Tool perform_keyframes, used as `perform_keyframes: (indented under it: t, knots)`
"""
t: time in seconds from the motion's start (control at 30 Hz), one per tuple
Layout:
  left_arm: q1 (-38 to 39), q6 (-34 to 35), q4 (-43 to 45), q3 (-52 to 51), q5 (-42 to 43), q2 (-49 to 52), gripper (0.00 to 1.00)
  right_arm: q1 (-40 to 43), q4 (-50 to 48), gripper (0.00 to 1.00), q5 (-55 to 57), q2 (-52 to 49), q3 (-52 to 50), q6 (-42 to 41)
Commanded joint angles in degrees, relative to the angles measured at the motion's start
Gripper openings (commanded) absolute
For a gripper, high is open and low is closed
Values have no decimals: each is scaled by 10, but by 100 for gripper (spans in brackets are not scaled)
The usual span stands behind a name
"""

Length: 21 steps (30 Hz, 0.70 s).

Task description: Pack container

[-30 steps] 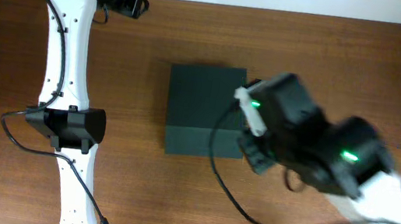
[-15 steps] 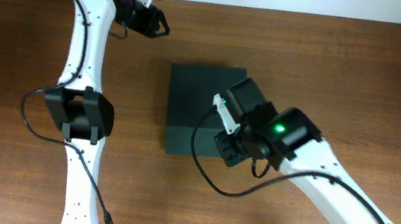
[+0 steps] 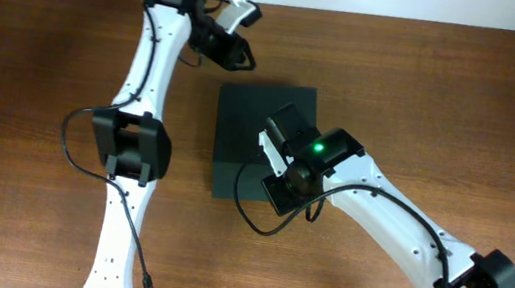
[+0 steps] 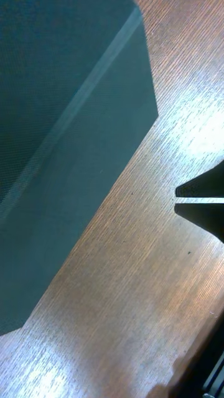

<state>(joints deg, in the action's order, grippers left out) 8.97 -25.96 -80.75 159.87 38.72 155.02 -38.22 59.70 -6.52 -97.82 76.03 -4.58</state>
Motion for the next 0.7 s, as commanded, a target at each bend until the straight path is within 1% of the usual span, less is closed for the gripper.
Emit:
perform_keyframes:
  t: [0.0,0.17,0.23,0.27,0.67]
  knots:
    - [4,-14,6,-2,14,25,37,4,-1,4,-8,-12,-4,-4]
    - [15,-14,9,-3,14,43,37,4,0,4,-8,-23,-5,-2]
    - [18,-14,10,-3,16,50,33,4,1,4,-8,-27,-5,-2]
    - [19,-14,11,-3,18,52,33,4,2,4,-8,-29,-5,-2]
    - [42,-14,13,-3,24,55,34,4,-11,4,-16,-74,-9,11]
